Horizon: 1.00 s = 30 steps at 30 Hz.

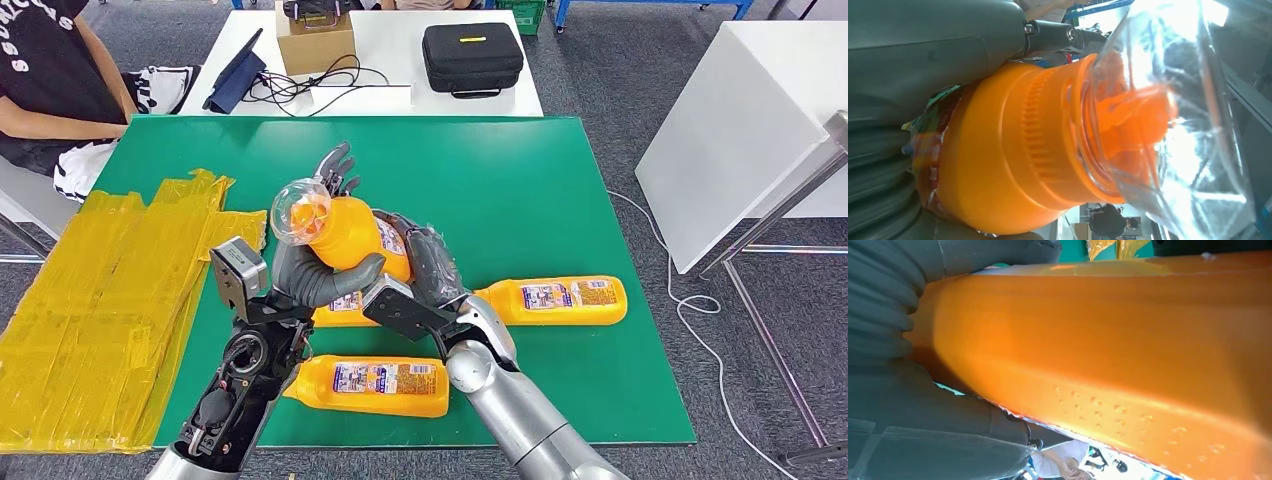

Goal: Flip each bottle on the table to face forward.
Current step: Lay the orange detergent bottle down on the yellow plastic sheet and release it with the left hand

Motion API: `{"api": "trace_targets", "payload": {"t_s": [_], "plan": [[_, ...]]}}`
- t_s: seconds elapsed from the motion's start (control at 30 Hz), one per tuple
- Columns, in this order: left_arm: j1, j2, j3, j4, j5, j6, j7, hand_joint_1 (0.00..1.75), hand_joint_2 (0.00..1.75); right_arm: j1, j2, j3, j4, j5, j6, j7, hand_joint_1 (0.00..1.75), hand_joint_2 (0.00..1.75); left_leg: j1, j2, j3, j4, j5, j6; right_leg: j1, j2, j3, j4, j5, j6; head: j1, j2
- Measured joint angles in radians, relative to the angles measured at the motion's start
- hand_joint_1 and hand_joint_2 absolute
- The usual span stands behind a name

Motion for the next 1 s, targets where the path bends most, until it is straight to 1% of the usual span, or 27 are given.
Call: {"api": "trace_targets", "payload": {"t_s": [0.13,0.17,0.2,0.3,0.33,0.37,0.4,1.0], "plan": [[-0.003,0.0,0.0,0.002,-0.001,0.0,0.0,0.01,1.75,0.0,0.0,0.0,0.0,0.0,-0.001,0.004,1.75,1.75,0.0,0.0,0.0,0.0,0.0,0.0,0.0,0.0,0.0,0.0,0.0,0.0,0.0,0.0],[-0.004,0.0,0.0,0.003,-0.001,0.0,0.001,0.05,1.75,0.0,0.0,0.0,0.0,0.0,-0.001,0.004,1.75,1.75,0.0,0.0,0.0,0.0,0.0,0.0,0.0,0.0,0.0,0.0,0.0,0.0,0.0,0.0],[-0.005,0.0,-0.001,0.004,-0.001,0.0,0.001,0.29,1.75,0.0,0.0,0.0,0.0,0.0,-0.001,0.005,1.75,1.75,0.0,0.0,0.0,0.0,0.0,0.0,0.0,0.0,0.0,0.0,0.0,0.0,0.0,0.0],[-0.007,0.0,-0.003,0.008,-0.002,0.0,0.001,1.5,1.75,0.0,0.0,0.0,0.0,0.0,-0.001,0.006,1.75,1.75,0.0,0.0,0.0,0.0,0.0,0.0,0.0,0.0,0.0,0.0,0.0,0.0,0.0,0.0],[-0.008,0.0,-0.004,0.009,-0.002,0.0,0.001,1.7,1.75,0.0,0.0,0.0,0.0,-0.001,-0.001,0.006,1.75,1.75,0.0,0.0,0.0,0.0,0.0,0.0,0.0,0.0,0.0,0.0,0.0,0.0,0.0,0.0],[-0.008,-0.001,-0.005,0.01,-0.002,0.0,0.001,1.74,1.75,0.0,0.0,0.0,0.0,-0.001,-0.001,0.007,1.75,1.75,0.0,0.0,0.0,0.0,0.0,0.0,0.0,0.0,0.0,0.0,0.0,0.0,0.0,0.0],[-0.009,-0.002,-0.006,0.01,-0.002,0.0,0.001,1.75,1.75,0.0,0.0,0.0,0.0,-0.002,-0.001,0.007,1.75,1.75,0.0,0.0,0.0,0.0,0.0,0.0,0.0,0.0,0.0,0.0,0.0,0.0,0.0,0.0],[-0.015,-0.003,-0.006,0.019,-0.001,0.002,0.0,1.75,1.75,0.001,0.0,0.0,0.0,-0.01,0.001,0.005,1.75,1.75,0.0,0.0,0.0,0.0,0.0,0.0,0.0,0.0,0.0,0.0,0.0,0.0,0.0,0.0]]}}
